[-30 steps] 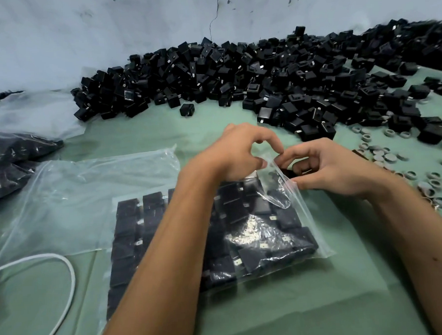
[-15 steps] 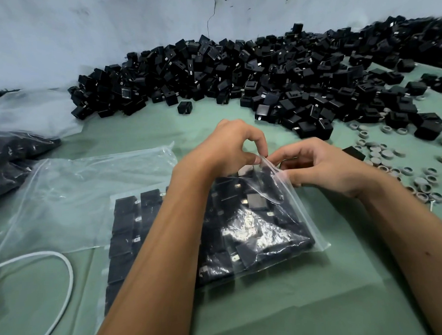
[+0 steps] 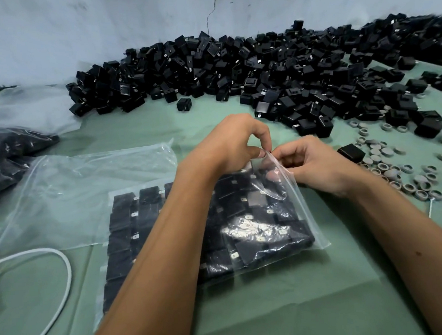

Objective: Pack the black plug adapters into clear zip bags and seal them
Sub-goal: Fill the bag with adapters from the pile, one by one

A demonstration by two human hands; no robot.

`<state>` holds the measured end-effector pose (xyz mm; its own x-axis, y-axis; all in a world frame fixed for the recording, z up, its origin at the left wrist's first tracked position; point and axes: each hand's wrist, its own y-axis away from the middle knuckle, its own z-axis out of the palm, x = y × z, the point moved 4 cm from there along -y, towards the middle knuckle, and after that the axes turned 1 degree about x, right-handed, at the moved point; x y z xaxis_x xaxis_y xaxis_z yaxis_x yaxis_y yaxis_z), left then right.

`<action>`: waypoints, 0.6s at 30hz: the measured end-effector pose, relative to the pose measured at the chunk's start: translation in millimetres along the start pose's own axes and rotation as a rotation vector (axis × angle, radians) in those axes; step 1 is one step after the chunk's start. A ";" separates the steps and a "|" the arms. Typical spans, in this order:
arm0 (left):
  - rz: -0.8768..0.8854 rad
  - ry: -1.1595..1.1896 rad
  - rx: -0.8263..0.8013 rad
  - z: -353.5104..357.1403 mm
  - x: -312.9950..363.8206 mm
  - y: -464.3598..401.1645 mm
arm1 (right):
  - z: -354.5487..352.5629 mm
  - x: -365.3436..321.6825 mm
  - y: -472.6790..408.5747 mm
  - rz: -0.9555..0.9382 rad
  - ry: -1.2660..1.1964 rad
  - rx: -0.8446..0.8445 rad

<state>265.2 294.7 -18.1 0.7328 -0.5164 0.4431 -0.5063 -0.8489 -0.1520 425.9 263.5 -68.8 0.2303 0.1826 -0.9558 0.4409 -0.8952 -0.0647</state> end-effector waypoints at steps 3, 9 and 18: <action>-0.007 0.012 -0.004 0.5 -1.5 -0.1 | 1.3 -0.9 -0.5 -0.014 0.050 -0.021; -0.037 0.032 -0.014 1.6 -3.3 2.3 | -5.3 0.5 -0.6 0.000 0.101 0.018; -0.066 0.094 -0.035 2.0 0.3 3.3 | -44.7 4.8 1.9 -0.071 0.675 0.835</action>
<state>264.6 291.5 -20.2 0.7199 -0.4453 0.5324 -0.4749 -0.8754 -0.0900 466.6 280.9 -60.7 0.7713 0.2028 -0.6032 -0.2010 -0.8217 -0.5333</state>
